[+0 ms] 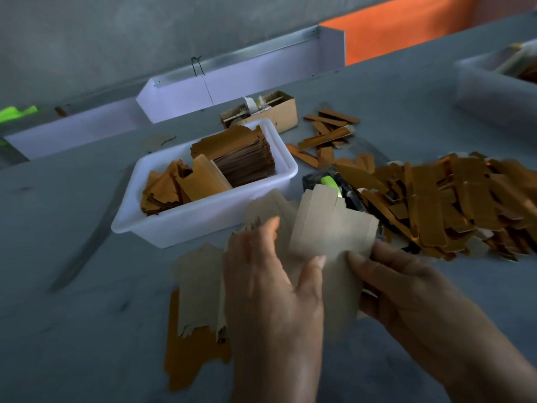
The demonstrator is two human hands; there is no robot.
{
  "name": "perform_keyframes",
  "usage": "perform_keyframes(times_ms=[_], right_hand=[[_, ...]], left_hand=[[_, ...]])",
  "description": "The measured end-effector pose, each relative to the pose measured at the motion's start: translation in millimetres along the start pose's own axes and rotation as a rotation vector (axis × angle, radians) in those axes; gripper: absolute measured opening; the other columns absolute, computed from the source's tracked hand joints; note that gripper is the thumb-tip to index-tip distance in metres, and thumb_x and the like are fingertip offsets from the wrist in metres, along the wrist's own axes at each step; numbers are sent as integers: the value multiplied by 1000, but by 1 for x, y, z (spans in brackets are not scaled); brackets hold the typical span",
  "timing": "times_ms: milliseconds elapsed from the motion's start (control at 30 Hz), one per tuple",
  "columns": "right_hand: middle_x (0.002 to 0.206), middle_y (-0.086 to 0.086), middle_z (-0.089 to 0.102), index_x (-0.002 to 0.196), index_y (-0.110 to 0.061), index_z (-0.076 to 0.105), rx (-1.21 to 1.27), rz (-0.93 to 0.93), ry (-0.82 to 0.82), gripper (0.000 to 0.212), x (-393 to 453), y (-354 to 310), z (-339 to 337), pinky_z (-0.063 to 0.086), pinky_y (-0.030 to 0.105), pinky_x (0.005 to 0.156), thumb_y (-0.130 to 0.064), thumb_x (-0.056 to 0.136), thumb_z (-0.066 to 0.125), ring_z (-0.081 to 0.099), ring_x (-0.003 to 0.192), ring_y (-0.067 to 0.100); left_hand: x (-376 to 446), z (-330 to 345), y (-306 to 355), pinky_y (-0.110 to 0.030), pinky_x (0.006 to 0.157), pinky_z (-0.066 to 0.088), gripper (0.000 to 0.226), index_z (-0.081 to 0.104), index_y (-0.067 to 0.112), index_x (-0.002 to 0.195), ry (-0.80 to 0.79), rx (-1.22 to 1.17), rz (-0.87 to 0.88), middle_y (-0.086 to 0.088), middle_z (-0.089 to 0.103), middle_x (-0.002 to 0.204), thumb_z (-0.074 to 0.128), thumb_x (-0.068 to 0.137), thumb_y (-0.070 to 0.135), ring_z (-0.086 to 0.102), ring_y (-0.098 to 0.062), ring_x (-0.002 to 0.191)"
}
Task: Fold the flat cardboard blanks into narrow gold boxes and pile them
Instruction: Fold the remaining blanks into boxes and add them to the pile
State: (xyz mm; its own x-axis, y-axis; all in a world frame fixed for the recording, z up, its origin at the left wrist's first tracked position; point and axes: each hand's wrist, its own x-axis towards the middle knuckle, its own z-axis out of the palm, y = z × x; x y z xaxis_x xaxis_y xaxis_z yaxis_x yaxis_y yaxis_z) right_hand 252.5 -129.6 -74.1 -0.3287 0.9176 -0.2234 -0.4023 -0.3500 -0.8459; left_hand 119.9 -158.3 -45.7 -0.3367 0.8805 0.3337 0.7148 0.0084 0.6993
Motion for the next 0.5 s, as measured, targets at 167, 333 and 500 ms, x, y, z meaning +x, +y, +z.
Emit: perform_keyframes(times_ms=[167, 333, 500], right_hand=[[96, 4, 73, 91, -23, 75, -158, 22, -33, 28, -1, 5, -3, 55, 37, 82, -29, 66, 63, 69, 87, 14], [82, -3, 74, 80, -24, 74, -336, -56, 69, 22, -2, 6, -2, 52, 20, 60, -31, 61, 66, 68, 74, 6], [68, -11, 68, 78, -35, 69, -575, -162, 176, 10, -5, 5, 2, 40, 15, 51, -25, 76, 69, 57, 57, -3]], left_hand=[[11, 1, -13, -23, 67, 53, 36, 63, 31, 98, -319, -378, -364, 10, 72, 91, 83, 68, 36, 68, -4, 82], [9, 8, -18, -18, 63, 54, 27, 65, 28, 92, -322, -427, -397, 13, 73, 83, 82, 72, 26, 68, 0, 74], [9, 7, -19, -11, 56, 48, 21, 68, 27, 95, -352, -476, -385, 13, 73, 83, 76, 77, 21, 68, 0, 73]])
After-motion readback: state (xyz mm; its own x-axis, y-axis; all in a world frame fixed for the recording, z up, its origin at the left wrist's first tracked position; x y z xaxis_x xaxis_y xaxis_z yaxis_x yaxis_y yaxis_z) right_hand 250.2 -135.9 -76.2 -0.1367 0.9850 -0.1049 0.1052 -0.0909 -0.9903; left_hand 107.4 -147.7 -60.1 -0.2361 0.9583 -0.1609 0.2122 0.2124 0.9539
